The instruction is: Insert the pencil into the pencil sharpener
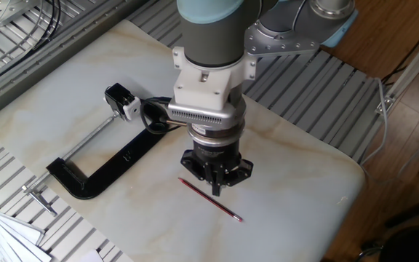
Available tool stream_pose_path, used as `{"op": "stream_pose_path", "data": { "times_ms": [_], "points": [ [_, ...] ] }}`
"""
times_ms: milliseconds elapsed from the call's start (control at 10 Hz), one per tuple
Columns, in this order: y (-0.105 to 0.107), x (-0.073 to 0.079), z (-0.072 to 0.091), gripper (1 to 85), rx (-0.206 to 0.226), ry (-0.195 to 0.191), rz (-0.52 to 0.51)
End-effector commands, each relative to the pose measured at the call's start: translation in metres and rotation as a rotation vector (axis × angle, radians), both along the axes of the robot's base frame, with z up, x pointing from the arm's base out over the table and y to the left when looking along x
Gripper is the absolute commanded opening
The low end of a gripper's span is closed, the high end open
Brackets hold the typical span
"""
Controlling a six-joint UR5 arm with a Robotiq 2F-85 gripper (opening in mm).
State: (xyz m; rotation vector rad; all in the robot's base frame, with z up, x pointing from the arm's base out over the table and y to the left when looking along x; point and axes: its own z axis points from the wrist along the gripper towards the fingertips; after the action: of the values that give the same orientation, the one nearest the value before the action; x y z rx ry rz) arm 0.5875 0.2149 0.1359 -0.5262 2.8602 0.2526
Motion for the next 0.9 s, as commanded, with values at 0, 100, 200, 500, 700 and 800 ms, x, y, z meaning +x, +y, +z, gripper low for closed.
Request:
{"op": "stream_pose_path", "data": {
  "times_ms": [0, 100, 200, 500, 700, 800],
  "points": [
    [0.007, 0.011, 0.006, 70.3, 0.034, -0.031, -0.045],
    [0.007, 0.010, 0.005, 70.3, 0.035, -0.028, -0.037],
    [0.010, 0.002, 0.004, 70.3, 0.037, -0.004, -0.002],
    [-0.001, 0.012, 0.000, 70.0, 0.008, -0.033, 0.013],
    [-0.003, 0.016, 0.000, 70.0, -0.002, -0.045, 0.003],
    [-0.008, 0.017, -0.001, 70.0, -0.013, -0.048, -0.006]
  ]
}}
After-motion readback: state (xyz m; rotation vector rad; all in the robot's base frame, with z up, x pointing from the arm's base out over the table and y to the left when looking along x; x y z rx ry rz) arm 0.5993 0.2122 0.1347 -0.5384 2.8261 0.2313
